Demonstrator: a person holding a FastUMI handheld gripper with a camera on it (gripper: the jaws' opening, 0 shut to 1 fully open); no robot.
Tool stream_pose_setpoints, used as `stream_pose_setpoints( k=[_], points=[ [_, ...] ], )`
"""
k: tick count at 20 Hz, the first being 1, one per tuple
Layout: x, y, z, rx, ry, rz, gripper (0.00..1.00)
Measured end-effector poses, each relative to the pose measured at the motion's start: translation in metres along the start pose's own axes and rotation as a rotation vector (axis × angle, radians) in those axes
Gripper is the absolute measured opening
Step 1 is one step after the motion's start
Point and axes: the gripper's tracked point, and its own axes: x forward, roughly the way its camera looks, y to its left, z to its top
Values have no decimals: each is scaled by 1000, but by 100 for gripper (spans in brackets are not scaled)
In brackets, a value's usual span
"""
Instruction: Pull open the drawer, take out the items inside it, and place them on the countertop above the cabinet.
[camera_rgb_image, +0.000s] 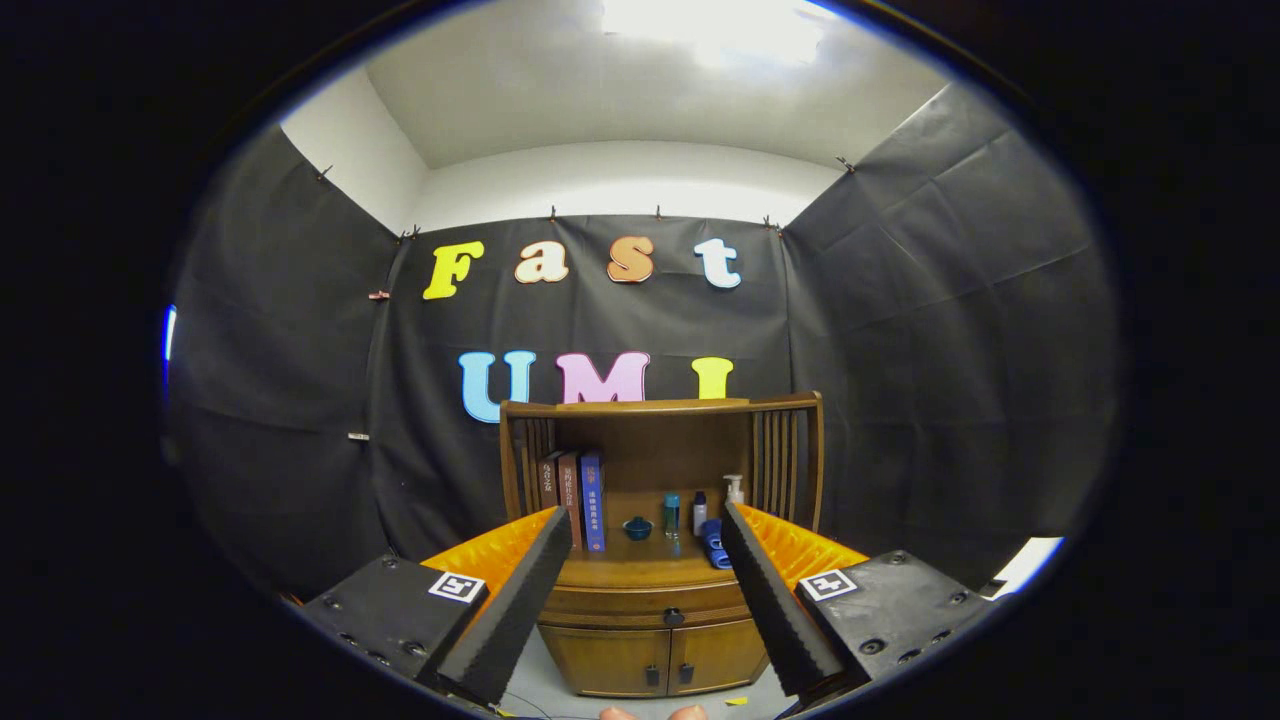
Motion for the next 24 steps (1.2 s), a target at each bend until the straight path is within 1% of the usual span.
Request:
stream_pose_setpoints(
  k=[3, 6, 10, 13, 18, 24],
  points=[
    [4, -5, -6, -12, -2, -13, 98],
    [11, -10, -21, -12, 8, -3, 98],
    [40, -18, -56, 6, 29, 13, 98],
    [66, -24, -101, 6, 61, 18, 98],
    [112, -37, -196, -12, 167, 23, 99],
    [163, -45, -299, 10, 267, 20, 99]
  ],
)
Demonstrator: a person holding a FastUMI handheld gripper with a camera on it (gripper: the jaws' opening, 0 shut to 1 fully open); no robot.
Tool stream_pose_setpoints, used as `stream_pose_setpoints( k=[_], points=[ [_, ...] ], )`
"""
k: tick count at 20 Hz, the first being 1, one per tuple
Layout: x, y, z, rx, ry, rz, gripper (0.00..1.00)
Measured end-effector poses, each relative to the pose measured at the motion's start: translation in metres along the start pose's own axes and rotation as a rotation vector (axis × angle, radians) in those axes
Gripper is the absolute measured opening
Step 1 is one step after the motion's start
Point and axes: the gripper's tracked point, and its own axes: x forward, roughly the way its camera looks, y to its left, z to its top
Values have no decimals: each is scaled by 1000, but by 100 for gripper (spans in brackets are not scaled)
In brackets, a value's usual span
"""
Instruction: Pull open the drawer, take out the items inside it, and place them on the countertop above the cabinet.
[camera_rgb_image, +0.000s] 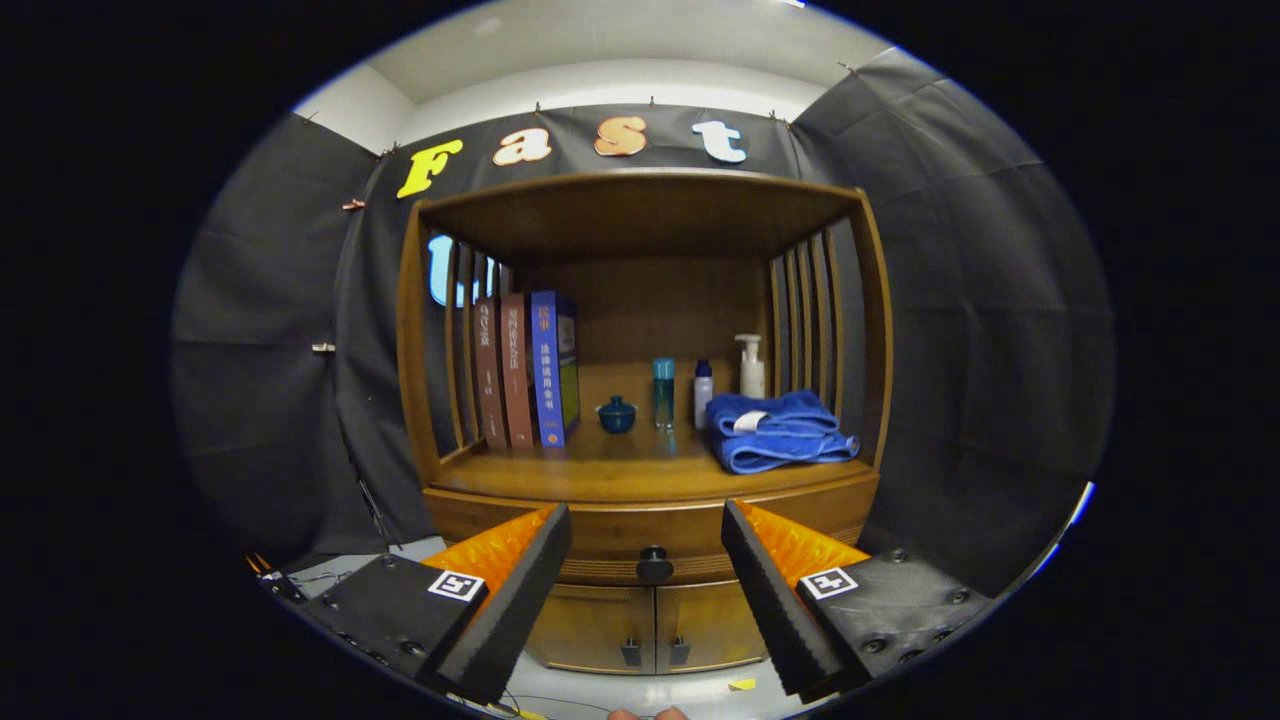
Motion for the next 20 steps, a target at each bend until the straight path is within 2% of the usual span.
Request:
stream_pose_setpoints(
  k=[7, 12, 14, 17, 19, 20],
  points=[
    [78, -6, -75, -31, 59, -29, 99],
    [113, -11, -115, -41, 123, -46, 99],
    [126, -12, -130, -25, 148, -40, 94],
    [126, -9, -135, -1, 171, -15, 56],
    [124, -11, -132, -19, 154, -17, 52],
    [127, -11, -138, -18, 153, -11, 45]
  ],
)
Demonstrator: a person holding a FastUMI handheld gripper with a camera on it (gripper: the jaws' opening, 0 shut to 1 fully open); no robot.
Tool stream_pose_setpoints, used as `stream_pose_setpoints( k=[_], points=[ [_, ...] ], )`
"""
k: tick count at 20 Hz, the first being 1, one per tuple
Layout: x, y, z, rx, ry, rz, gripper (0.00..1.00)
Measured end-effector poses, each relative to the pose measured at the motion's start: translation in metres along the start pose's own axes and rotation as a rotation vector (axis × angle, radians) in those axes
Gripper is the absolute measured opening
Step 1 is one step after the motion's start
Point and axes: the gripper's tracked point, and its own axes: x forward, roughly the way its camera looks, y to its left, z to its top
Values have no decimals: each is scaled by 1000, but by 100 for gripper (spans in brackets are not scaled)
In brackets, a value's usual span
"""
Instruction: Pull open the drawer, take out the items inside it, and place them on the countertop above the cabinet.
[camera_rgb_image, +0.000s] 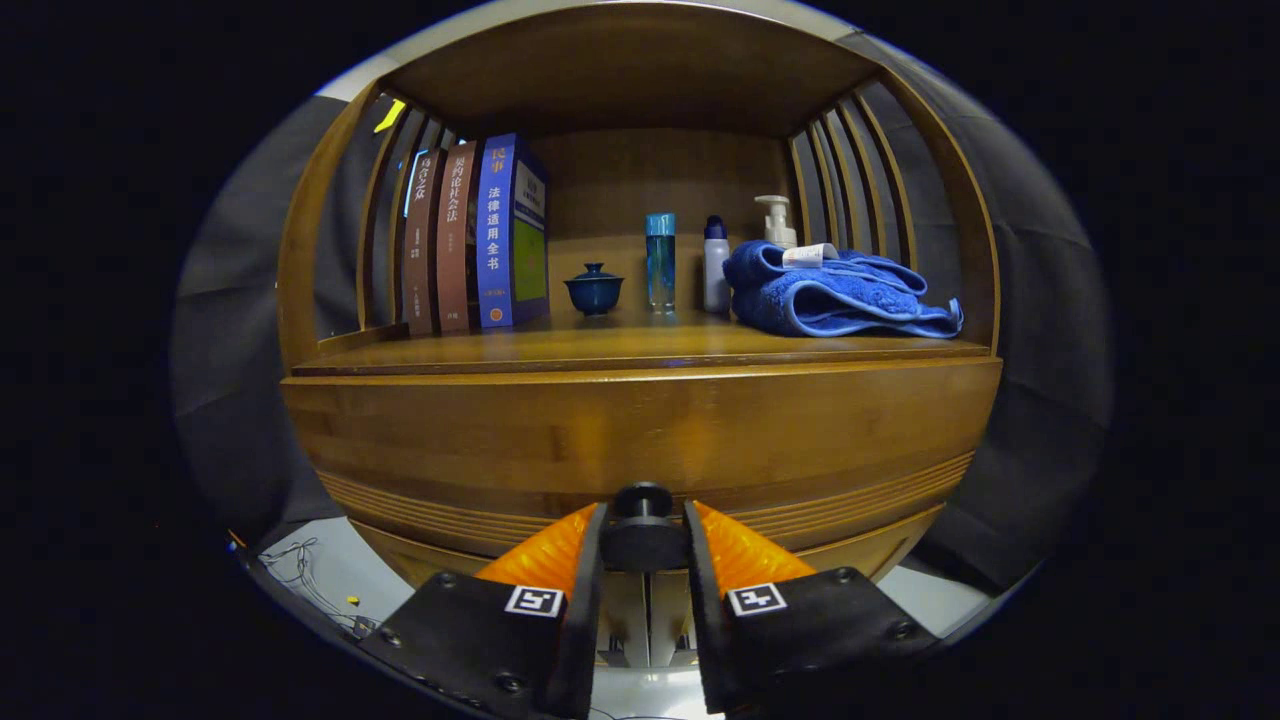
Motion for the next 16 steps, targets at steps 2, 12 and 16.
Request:
stream_pose_setpoints(
  k=[2, 12, 16],
  points=[
    [-1, 1, 0, 23, 3, 12, 39],
    [-74, -6, -12, -8, 16, -35, 38],
    [-110, -7, -19, -16, 19, -33, 38]
  ],
)
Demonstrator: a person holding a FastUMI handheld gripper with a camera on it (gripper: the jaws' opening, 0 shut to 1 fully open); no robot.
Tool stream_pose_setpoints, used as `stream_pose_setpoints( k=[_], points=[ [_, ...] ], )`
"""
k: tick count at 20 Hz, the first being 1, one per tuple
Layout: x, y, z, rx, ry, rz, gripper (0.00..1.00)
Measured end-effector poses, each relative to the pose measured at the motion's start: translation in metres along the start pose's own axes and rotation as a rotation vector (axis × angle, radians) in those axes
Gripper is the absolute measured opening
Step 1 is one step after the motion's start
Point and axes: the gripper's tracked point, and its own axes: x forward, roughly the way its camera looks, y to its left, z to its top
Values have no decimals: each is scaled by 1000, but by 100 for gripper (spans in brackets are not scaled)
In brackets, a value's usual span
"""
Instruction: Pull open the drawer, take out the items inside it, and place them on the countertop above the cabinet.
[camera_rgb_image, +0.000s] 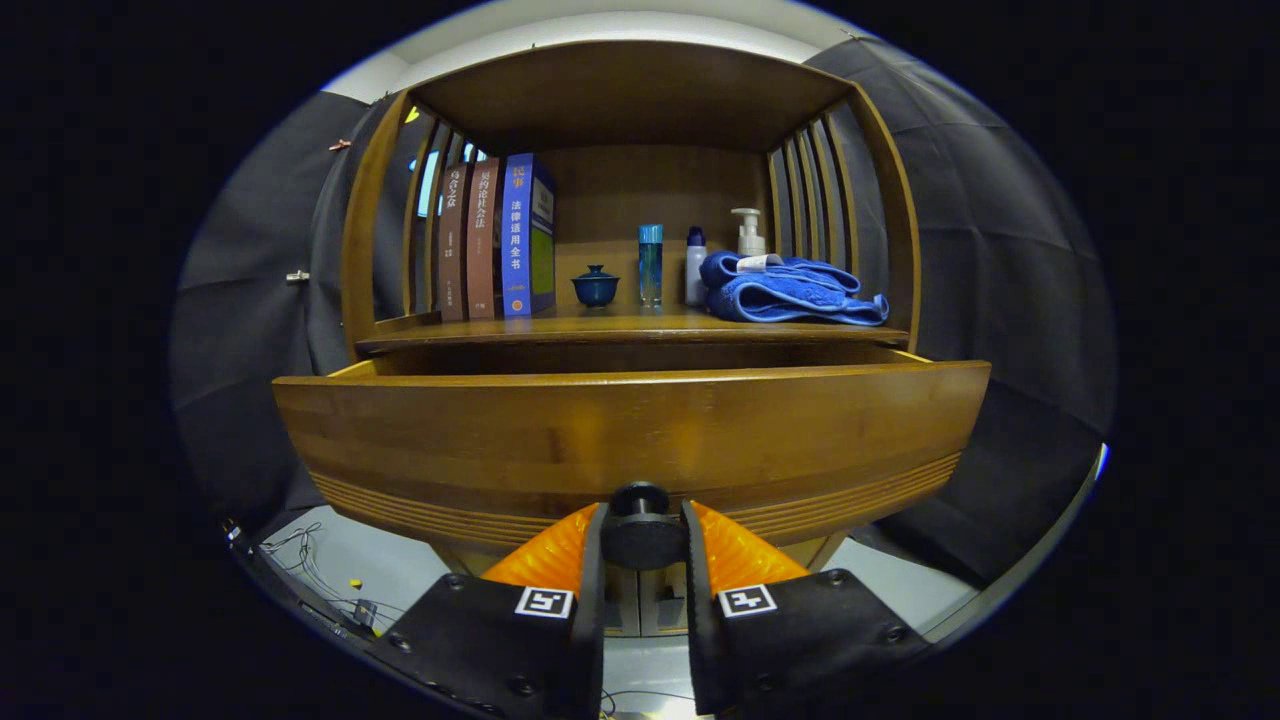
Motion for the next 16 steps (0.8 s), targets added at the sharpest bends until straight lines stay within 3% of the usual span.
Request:
stream_pose_setpoints(
  k=[8, 16],
  points=[
    [-58, -1, -17, 16, 18, 9, 38],
    [-71, -1, -26, 15, 44, 11, 38]
  ],
)
